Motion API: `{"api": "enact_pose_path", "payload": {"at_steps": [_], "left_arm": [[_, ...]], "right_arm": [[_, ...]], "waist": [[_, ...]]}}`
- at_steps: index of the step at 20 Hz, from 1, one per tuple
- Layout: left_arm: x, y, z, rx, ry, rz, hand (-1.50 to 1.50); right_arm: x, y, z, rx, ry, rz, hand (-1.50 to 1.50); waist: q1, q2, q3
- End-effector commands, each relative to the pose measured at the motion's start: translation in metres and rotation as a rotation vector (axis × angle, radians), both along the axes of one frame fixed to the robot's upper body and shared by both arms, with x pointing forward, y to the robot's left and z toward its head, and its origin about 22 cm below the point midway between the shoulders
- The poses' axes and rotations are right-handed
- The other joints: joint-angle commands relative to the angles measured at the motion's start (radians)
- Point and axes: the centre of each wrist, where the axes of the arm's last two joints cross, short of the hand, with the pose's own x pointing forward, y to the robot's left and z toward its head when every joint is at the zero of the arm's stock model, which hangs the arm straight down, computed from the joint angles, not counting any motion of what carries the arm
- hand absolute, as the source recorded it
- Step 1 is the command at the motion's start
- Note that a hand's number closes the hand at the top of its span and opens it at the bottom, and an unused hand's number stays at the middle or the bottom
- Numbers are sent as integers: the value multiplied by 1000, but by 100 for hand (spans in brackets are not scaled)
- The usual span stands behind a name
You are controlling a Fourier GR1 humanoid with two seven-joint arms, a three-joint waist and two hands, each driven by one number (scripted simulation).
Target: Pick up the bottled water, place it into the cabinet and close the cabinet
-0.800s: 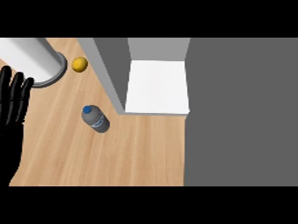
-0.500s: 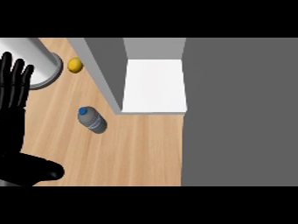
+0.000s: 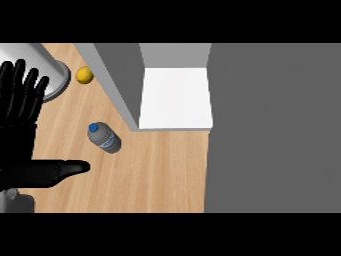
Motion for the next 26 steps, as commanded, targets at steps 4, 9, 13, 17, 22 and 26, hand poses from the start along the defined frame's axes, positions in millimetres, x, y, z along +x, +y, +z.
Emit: {"api": "enact_pose_path", "payload": {"at_steps": [4, 9, 13, 17, 22, 26], "left_arm": [[-38, 6, 3, 52, 84, 53, -150], [-23, 16, -21, 73, 158, 100, -150], [-27, 32, -48, 52, 187, 95, -150], [-6, 20, -86, 39, 263, 97, -150], [10, 52, -103, 8, 345, 66, -150], [12, 45, -142, -47, 399, 50, -150]], "right_arm": [[-40, 9, 13, 18, -4, 32, -150], [-54, 4, 12, 18, 7, 1, -150], [-63, 4, 11, 6, 30, 25, -150], [-69, -2, 18, -2, -4, 36, -150], [-75, 9, 15, 18, 13, 29, -150], [-76, 11, 5, 10, 22, 32, -150]], "waist": [[5, -2, 0], [-5, 0, 0], [-3, 0, -1], [-17, 2, -1], [-16, 1, -1], [-16, 2, -1]]}}
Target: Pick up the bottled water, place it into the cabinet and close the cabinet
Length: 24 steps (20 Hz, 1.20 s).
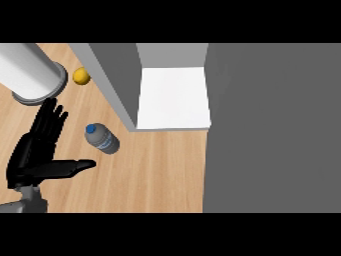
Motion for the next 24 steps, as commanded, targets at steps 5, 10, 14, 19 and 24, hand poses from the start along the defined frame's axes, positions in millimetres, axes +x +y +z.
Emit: {"api": "enact_pose_path", "payload": {"at_steps": [5, 10, 14, 19, 24], "left_arm": [[11, 17, -73, -51, 54, 40, -150], [21, 28, -98, -68, 67, 2, -150], [18, 13, -129, -105, 57, -51, -150], [27, -6, -144, -85, 47, -90, -150], [22, -3, -156, -188, -8, -100, 150]], "right_arm": [[-33, -7, 39, -58, -40, 6, -150], [-32, -10, 32, -59, -65, 17, -150], [-31, -3, 24, -50, -57, 4, -150], [-36, -4, 26, -49, -40, 5, -150], [-40, -7, 27, -50, -49, 10, -150]], "waist": [[-26, 0, -1], [-17, 3, -1], [-18, 6, -2], [-20, 8, -2], [-13, 8, -2]]}}
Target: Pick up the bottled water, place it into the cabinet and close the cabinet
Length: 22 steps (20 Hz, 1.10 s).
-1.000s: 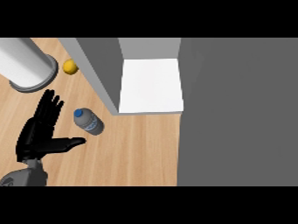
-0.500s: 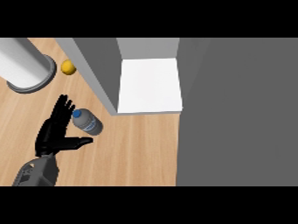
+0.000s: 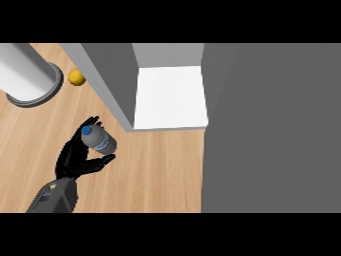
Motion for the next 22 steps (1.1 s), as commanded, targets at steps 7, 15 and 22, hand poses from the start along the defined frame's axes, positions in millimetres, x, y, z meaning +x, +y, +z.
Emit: {"api": "enact_pose_path", "payload": {"at_steps": [7, 15, 22], "left_arm": [[11, -1, -4, 157, -92, 17, 150], [-27, -14, -33, 262, -235, -37, 150], [-35, -52, -40, 214, -225, -84, 150]], "right_arm": [[-9, 0, 35, -21, -58, -5, -150], [-15, 3, 35, 0, -45, -38, -150], [-13, -2, 34, -26, -28, -44, -150]], "waist": [[-5, 2, 0], [13, -3, 1], [40, -9, 4]]}}
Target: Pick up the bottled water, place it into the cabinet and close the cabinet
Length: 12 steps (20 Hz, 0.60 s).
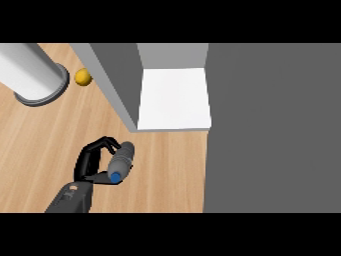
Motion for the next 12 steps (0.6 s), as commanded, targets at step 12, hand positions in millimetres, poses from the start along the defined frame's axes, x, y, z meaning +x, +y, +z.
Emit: {"api": "enact_pose_path", "payload": {"at_steps": [12], "left_arm": [[11, -76, 23, -84, 42, -109, 150]], "right_arm": [[-5, -5, 39, -7, -52, -16, -150]], "waist": [[1, 2, -6]]}}
